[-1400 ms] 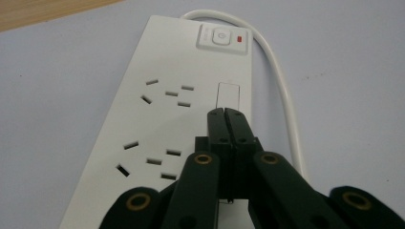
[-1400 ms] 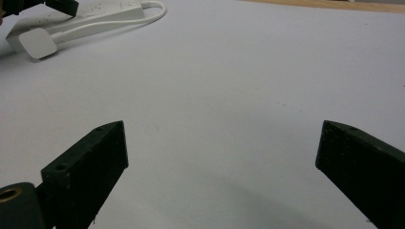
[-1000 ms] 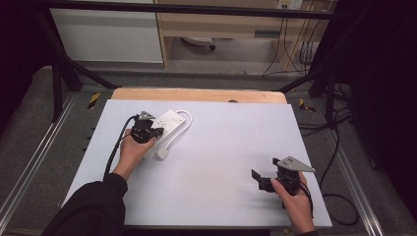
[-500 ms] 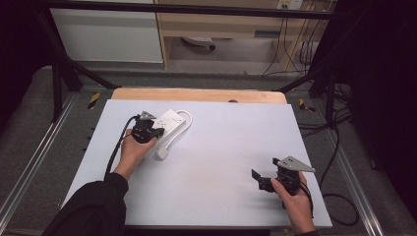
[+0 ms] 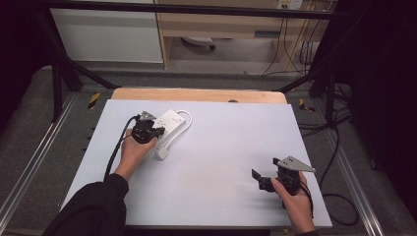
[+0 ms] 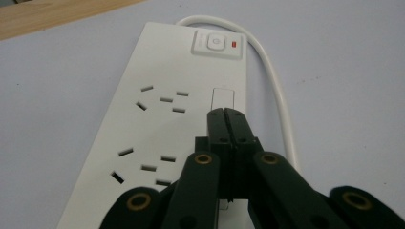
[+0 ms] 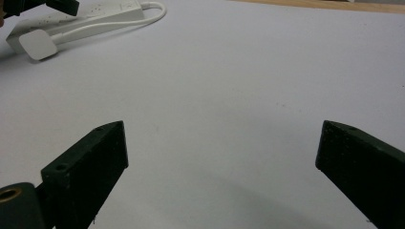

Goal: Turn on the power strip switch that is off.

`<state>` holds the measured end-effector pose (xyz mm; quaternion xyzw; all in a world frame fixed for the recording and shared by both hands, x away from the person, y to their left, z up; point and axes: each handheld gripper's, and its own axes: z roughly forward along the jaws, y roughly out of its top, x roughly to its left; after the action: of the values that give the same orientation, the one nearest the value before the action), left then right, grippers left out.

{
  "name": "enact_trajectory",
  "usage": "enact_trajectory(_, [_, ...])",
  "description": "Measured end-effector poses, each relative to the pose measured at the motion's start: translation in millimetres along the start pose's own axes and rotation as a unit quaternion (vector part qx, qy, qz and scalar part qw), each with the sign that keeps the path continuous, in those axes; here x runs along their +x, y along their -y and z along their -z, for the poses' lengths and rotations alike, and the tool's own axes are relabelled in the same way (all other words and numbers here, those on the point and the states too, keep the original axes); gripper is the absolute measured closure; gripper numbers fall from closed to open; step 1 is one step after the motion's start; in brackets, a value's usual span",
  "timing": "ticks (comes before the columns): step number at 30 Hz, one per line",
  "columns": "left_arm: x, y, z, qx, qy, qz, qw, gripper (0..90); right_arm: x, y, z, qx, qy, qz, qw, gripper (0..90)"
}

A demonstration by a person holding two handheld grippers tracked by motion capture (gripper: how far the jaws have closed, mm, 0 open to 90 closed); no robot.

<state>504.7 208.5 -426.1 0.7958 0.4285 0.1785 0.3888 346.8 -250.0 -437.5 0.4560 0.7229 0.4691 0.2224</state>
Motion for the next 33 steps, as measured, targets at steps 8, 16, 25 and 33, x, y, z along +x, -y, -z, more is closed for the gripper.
enact_trajectory(8, [-0.9,-2.6,5.7,-0.015,0.000,0.004,0.9999,84.5,-0.1,0.0,-0.5,0.000,0.000,0.001,1.0000,4.1])
enact_trajectory(16, [-1.4,-4.4,9.4,-0.025,0.000,0.006,0.9997,71.4,0.0,0.0,-0.9,-0.001,0.001,0.001,1.0000,4.1])
enact_trajectory(25, [0.5,-6.3,12.1,-0.042,-0.003,0.028,0.9987,51.9,-0.1,0.1,-1.0,-0.001,0.001,0.001,1.0000,4.1])
enact_trajectory(33, [-0.6,-8.4,13.6,-0.061,0.011,0.033,0.9975,26.9,0.1,0.0,-1.2,-0.001,0.000,0.002,1.0000,4.1])
